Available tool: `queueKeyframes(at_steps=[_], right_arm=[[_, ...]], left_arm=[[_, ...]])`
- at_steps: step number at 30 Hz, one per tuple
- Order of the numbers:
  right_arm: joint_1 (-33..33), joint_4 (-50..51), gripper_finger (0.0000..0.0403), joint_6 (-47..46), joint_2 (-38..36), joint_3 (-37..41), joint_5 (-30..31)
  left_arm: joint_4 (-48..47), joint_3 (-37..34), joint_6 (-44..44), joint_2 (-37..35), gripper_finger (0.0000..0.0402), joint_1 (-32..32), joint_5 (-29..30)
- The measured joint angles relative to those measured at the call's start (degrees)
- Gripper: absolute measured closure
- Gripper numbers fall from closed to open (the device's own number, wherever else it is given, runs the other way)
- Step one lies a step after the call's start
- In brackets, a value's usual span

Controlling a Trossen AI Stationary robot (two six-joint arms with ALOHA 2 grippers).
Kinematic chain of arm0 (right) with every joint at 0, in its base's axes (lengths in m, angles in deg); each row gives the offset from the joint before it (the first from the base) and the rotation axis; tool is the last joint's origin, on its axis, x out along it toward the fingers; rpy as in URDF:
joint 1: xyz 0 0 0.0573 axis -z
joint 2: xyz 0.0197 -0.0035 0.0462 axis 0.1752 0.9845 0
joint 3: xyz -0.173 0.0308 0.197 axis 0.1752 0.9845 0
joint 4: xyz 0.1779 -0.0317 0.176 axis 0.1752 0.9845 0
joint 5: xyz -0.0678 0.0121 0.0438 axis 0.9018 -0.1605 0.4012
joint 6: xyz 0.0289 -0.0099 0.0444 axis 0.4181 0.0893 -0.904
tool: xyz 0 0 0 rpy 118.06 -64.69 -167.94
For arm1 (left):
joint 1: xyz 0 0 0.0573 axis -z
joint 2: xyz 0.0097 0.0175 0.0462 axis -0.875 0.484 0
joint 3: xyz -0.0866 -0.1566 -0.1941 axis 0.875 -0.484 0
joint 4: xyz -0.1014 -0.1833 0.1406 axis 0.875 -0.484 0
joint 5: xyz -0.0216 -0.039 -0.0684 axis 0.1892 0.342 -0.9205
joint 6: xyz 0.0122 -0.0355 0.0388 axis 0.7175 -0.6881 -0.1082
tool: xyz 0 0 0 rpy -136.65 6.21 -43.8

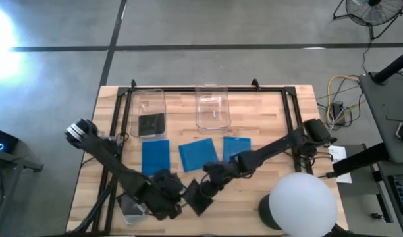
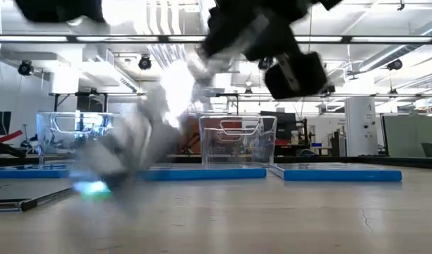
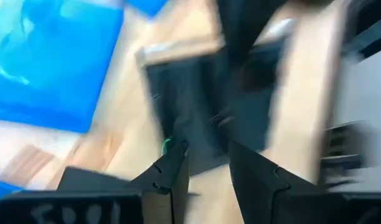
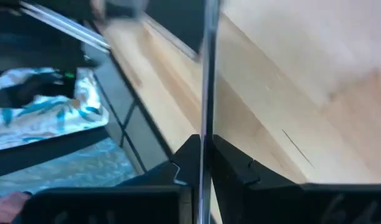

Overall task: Pick & place jewel cases by type
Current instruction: Put the black CD case into the left transparent bin

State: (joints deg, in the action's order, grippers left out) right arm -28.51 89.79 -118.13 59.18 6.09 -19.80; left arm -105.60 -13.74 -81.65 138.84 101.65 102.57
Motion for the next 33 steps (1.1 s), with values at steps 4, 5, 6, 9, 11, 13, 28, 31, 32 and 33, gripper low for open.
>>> queueKeyframes(at_steps=[4,5,6,9,11,13,28,31,32,33], right_arm=[[2.5,0.0,0.0376,3.7,-1.1,-2.1,0.0],[3.1,0.0,0.0376,4.5,-1.1,-2.7,0.0],[3.6,0.4,0.0376,4.9,-1.1,-3.2,0.0],[5.4,0.3,0.0376,7.1,-1.0,-5.2,0.9],[7.1,0.3,0.0376,8.8,-1.0,-6.8,2.4],[9.2,0.3,0.0376,10.2,-1.0,-8.4,4.4],[27.0,-4.9,0.0376,15.1,5.3,-23.3,11.8],[28.1,-4.8,0.0376,14.5,11.6,-30.1,8.8],[28.2,-4.8,0.0376,14.4,14.1,-32.9,8.1],[28.3,-4.7,0.0376,14.4,16.5,-35.7,7.8]], left_arm=[[-0.6,0.1,-1.8,-9.6,0.0307,2.5,6.7],[-1.0,0.1,-2.2,-12.0,0.0307,3.4,9.6],[-1.3,0.1,-2.2,-14.4,0.0307,4.2,12.7],[-5.4,0.1,-3.0,-20.8,0.0307,7.1,20.6],[-8.8,0.0,-5.7,-24.3,0.0307,9.1,26.0],[-11.1,0.0,-7.2,-27.7,0.0307,10.8,31.1],[-12.1,0.0,8.0,-36.2,0.0307,12.2,41.6],[-12.7,-0.1,9.8,-37.2,0.0307,12.2,41.9],[-13.0,-0.1,9.9,-37.6,0.0307,12.2,41.9],[-13.3,-0.1,9.9,-38.1,0.0307,12.2,41.9]])
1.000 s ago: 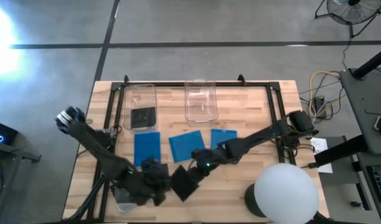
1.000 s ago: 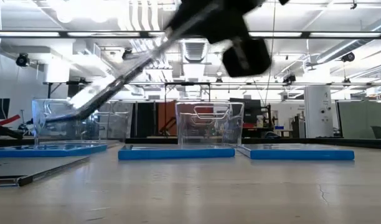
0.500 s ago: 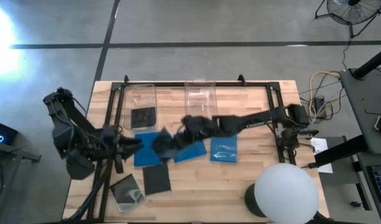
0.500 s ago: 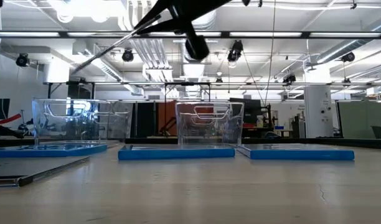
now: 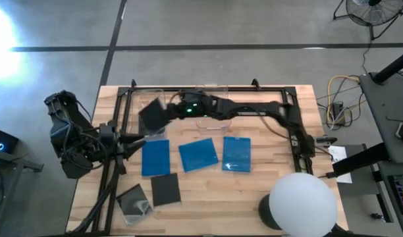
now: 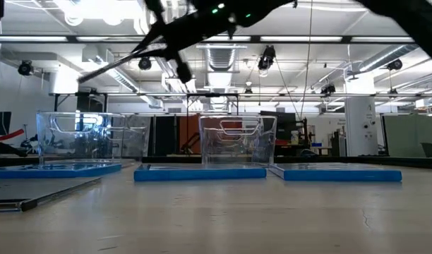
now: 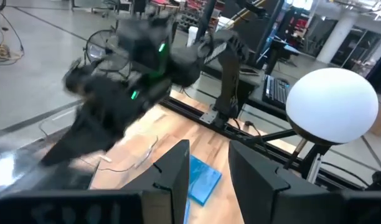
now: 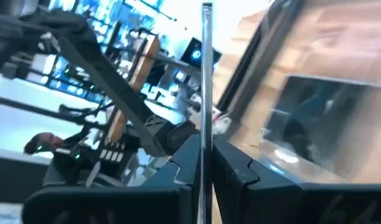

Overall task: Pick & place jewel cases by type
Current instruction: Put the black CD case into the left transparent bin

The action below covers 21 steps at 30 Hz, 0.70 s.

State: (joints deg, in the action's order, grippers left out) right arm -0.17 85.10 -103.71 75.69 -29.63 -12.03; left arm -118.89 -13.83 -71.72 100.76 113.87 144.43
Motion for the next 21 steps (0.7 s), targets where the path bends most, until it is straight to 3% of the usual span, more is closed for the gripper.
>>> queueKeyframes(at_steps=[8,17,21], right_arm=[[3.0,10.7,0.0376,5.1,17.9,-26.4,-0.5],[6.2,10.4,0.0375,15.1,19.5,-21.4,-10.8],[6.1,9.7,0.0364,15.1,20.5,-21.6,-11.0]], left_arm=[[-3.4,-0.1,0.1,-2.9,0.0307,0.0,-0.2],[-5.0,-0.3,0.0,-3.3,0.0307,0.0,-0.5],[-5.3,-0.3,0.0,-3.3,0.0307,0.0,-0.5]])
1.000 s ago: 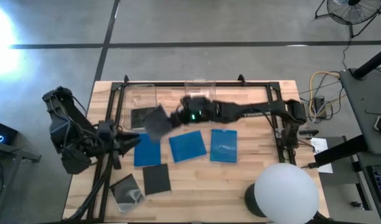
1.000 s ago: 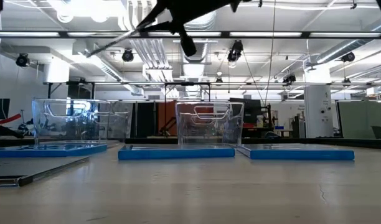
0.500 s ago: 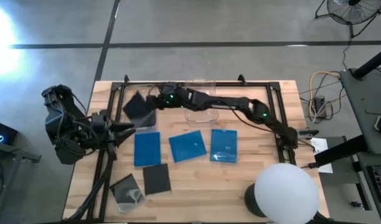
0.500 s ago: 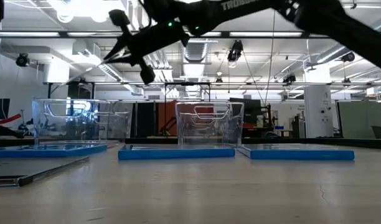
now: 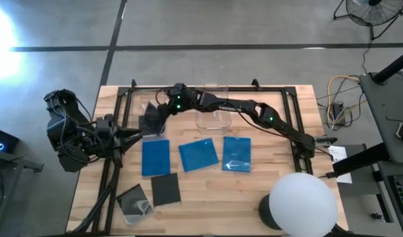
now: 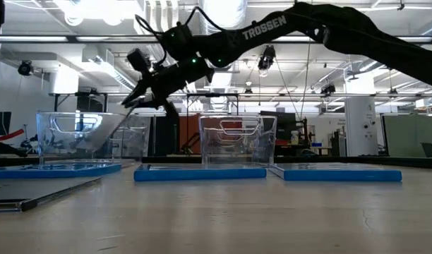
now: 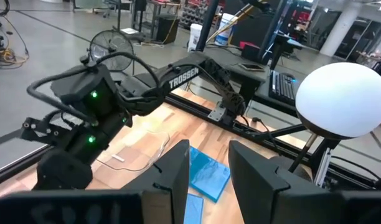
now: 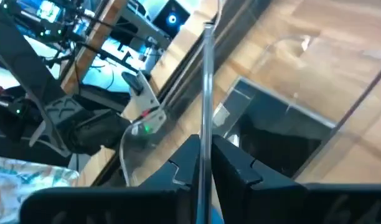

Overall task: Pick & place jewel cases by type
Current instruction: Put the black CD case into the left transparent bin

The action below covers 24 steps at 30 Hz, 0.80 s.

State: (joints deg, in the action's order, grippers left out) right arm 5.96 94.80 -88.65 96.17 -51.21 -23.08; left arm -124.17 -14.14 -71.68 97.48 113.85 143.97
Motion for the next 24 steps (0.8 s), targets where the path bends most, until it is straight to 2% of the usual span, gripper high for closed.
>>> queueKeyframes(at_steps=[7,15,21,24], right_arm=[[-0.5,-5.1,0.0299,2.7,0.1,-0.3,0.8],[-0.8,-3.8,0.0207,3.7,0.0,-0.3,8.7],[-1.6,0.2,0.0191,9.4,-2.8,-0.3,9.1],[-2.3,9.2,0.0193,12.2,-5.0,-0.4,9.5]], left_arm=[[0.0,0.0,-0.4,0.0,0.0307,0.0,0.0],[0.0,0.0,-0.6,0.3,0.0307,0.0,0.5],[-0.1,0.0,-0.9,0.3,0.0307,0.0,0.5],[-0.2,0.0,-0.9,0.3,0.0307,0.0,0.4]])
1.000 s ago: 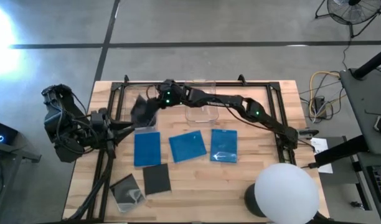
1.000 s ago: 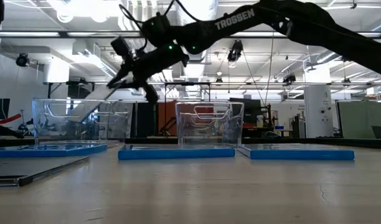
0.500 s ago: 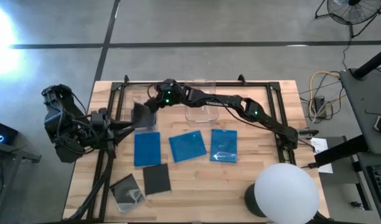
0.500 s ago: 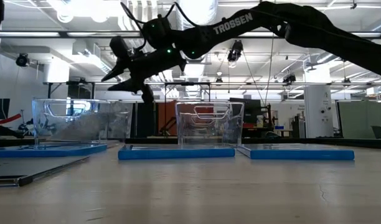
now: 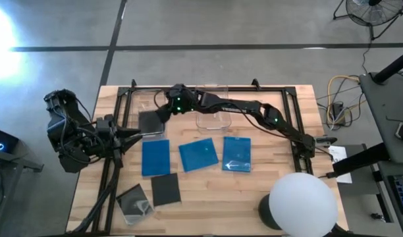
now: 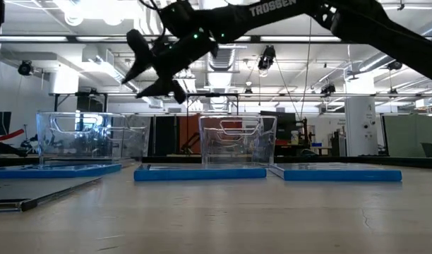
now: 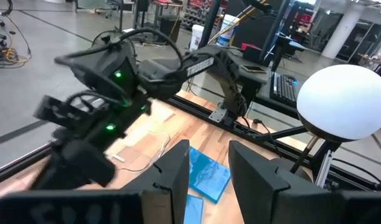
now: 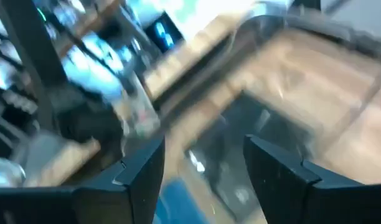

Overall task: Pick & place jewel cases by type
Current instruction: Put the black CD case into the left transparent bin

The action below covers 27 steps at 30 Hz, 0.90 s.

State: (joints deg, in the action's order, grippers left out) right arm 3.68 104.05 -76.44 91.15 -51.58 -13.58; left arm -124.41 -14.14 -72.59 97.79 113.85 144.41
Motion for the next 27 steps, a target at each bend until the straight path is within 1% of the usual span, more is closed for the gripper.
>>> queueKeyframes(at_steps=[3,6,9,12,14,17,20,22,24,26,27], right_arm=[[-0.1,12.3,0.0195,2.0,-1.2,0.0,0.4],[-0.9,23.0,0.0195,4.4,-2.3,0.1,0.3],[-3.1,32.0,0.0195,5.9,-3.6,0.1,-0.5],[-6.2,37.9,0.0195,9.5,-4.0,0.1,-0.8],[-8.4,39.2,0.0195,11.0,-4.2,0.1,-3.3],[-11.8,38.7,0.0195,11.1,-4.6,0.1,-10.5],[-14.8,38.5,0.0195,6.7,-3.9,0.1,-12.1],[-16.0,38.0,0.0195,3.7,-2.8,0.1,-13.7],[-16.9,36.1,0.0195,0.0,-1.7,0.4,-14.0],[-17.9,33.5,0.0195,-4.2,-0.7,0.6,-14.0],[-18.4,32.4,0.0195,-6.6,-0.1,0.6,-14.2]], left_arm=[[-1.1,0.0,-0.1,0.1,0.0307,0.0,-0.2],[-4.2,0.0,-3.3,0.2,0.0307,-0.2,-1.9],[-8.4,-0.2,-9.0,0.3,0.0307,-1.1,-6.0],[-10.9,-1.8,-13.2,0.3,0.0307,-2.3,-11.2],[-10.8,-3.7,-15.5,0.1,0.0307,-2.9,-16.5],[-10.7,-8.1,-20.8,0.0,0.0307,-3.4,-26.9],[-7.6,-14.6,-26.6,0.7,0.0307,-3.4,-37.7],[-3.4,-19.7,-29.0,1.3,0.0307,-3.3,-45.5],[3.0,-25.0,-30.2,2.0,0.0307,-2.9,-52.3],[10.2,-30.1,-31.3,2.8,0.0307,-2.7,-56.6],[13.8,-32.6,-32.0,3.3,0.0307,-2.7,-57.8]])
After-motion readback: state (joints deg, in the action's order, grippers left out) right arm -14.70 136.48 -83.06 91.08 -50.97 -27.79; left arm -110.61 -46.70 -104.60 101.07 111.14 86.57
